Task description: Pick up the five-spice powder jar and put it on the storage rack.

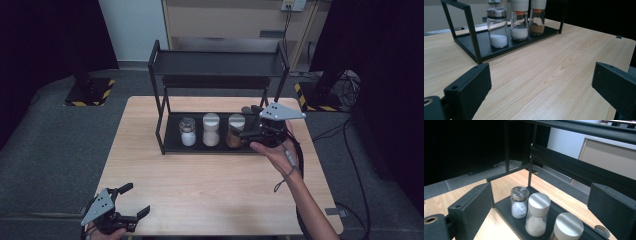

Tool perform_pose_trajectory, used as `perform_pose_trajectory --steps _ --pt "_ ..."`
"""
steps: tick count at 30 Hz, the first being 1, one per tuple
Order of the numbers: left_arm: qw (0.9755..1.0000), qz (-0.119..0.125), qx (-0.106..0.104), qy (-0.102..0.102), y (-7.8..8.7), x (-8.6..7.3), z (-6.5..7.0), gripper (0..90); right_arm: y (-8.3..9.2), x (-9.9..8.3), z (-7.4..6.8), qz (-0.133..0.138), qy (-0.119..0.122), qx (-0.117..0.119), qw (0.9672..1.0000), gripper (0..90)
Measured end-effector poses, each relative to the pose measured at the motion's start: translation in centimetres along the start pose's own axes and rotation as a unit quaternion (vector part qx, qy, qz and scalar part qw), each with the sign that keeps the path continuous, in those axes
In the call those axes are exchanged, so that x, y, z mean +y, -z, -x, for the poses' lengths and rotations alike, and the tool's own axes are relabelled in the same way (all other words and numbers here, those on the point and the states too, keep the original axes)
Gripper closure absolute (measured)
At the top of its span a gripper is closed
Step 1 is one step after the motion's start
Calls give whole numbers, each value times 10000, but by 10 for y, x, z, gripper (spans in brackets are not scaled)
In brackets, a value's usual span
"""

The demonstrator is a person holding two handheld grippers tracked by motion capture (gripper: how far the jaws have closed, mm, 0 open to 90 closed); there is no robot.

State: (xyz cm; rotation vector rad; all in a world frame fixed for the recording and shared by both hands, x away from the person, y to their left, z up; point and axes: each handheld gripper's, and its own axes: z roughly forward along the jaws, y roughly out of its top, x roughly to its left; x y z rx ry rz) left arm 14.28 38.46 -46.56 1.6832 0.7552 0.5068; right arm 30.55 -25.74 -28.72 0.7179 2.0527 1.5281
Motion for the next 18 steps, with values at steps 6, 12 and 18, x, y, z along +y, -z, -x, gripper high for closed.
perform_pose_trajectory --steps 6,12,18 --pt "10000 20 18 14 -1 0 0 14 14 -10 -7 103 16 89 9999 60" --pt "10000 34 20 13 -1 -1 -1 13 31 -21 -15 186 91 106 9997 60" --pt "10000 67 58 4 0 -2 0 13 48 -35 -18 247 67 89 9996 58"
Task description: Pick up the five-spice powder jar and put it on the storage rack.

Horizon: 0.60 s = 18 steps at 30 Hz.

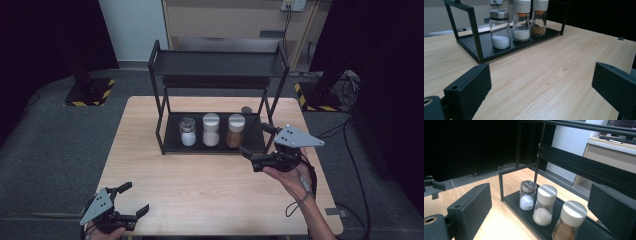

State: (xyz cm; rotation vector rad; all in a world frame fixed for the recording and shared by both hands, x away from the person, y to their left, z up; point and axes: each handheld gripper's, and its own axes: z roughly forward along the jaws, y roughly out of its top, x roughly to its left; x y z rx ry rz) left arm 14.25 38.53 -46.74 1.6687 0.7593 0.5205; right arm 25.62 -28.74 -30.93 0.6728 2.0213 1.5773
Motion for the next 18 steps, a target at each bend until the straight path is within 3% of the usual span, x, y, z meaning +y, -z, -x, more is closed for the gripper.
perform_pose_trajectory --steps 18 --pt "9998 98 164 17 1 -2 -2 14 63 -46 -15 73 -267 -299 9992 57"
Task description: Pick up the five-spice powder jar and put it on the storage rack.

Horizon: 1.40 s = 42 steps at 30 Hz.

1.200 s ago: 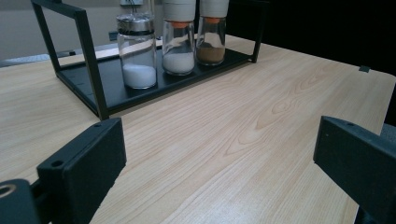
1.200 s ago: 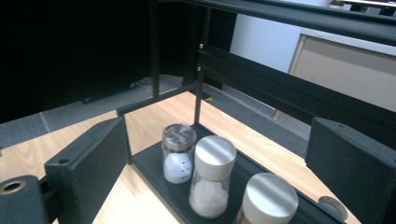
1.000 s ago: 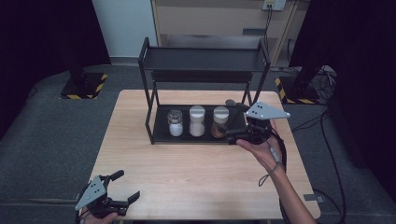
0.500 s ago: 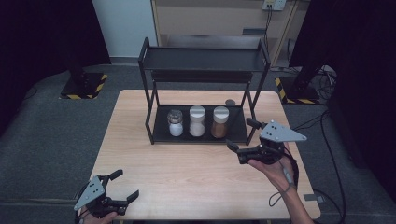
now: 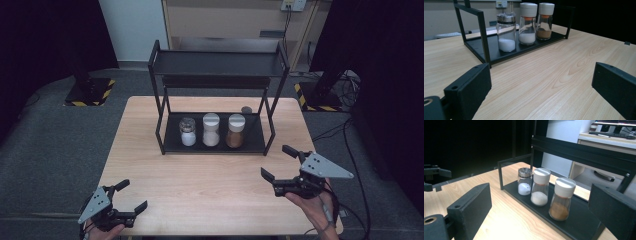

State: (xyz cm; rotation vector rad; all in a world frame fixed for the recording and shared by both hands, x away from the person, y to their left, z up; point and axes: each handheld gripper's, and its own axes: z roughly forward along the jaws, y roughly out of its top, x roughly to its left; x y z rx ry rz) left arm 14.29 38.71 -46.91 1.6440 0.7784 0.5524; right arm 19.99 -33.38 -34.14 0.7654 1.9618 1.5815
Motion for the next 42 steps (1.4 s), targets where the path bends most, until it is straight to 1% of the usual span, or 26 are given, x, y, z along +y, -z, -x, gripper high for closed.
perform_pose_trajectory --steps 5,9,18,24,28,31,34,37,40,42 --pt "10000 36 29 26 0 -1 -1 14 15 -9 -3 -6 -22 -126 9999 56" --pt "10000 60 35 55 0 -2 -2 14 26 -21 -5 -11 -111 -211 9997 56" --pt "9999 83 101 55 -1 -2 -2 15 40 -42 -5 -102 -269 -358 9989 55" --pt "9999 81 120 59 -2 -3 -3 15 46 -58 -6 -186 -376 -429 9982 55" --pt "9999 71 117 52 -2 -2 -3 15 47 -70 -5 -238 -524 -459 9973 55" --pt "9999 88 84 55 -3 -3 -3 14 47 -76 -5 -280 -560 -468 9969 56" --pt "9999 93 81 68 -3 -3 -4 15 47 -82 -6 -327 -541 -511 9967 59" --pt "9999 87 86 61 -3 -3 -3 15 48 -87 -6 -362 -611 -532 9961 59" --pt "9999 82 82 64 -3 -3 -3 15 47 -92 -7 -395 -614 -551 9958 59" --pt "9999 83 75 73 -3 -3 -4 14 47 -95 -7 -398 -658 -557 9955 59"
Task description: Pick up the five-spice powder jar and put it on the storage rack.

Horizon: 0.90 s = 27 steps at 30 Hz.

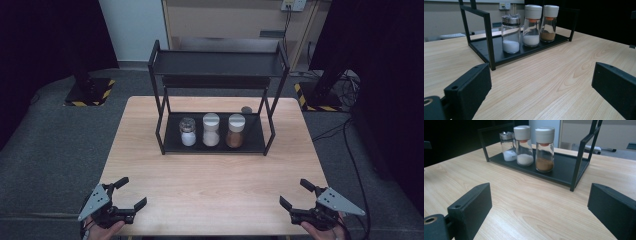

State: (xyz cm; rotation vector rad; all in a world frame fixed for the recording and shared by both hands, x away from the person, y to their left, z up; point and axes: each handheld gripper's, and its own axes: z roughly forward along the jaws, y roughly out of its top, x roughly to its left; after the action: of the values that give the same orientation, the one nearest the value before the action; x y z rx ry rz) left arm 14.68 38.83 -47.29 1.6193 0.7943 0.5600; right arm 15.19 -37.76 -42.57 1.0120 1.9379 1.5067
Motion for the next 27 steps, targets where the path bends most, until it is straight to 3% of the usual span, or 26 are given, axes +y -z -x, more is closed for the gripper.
perform_pose_trajectory --steps 13,27 --pt "10000 -15 -20 -27 1 1 1 14 -6 -10 2 -21 -8 -82 10000 60" --pt "10000 17 -56 -45 3 1 1 13 -10 -15 5 -59 64 15 10000 62"
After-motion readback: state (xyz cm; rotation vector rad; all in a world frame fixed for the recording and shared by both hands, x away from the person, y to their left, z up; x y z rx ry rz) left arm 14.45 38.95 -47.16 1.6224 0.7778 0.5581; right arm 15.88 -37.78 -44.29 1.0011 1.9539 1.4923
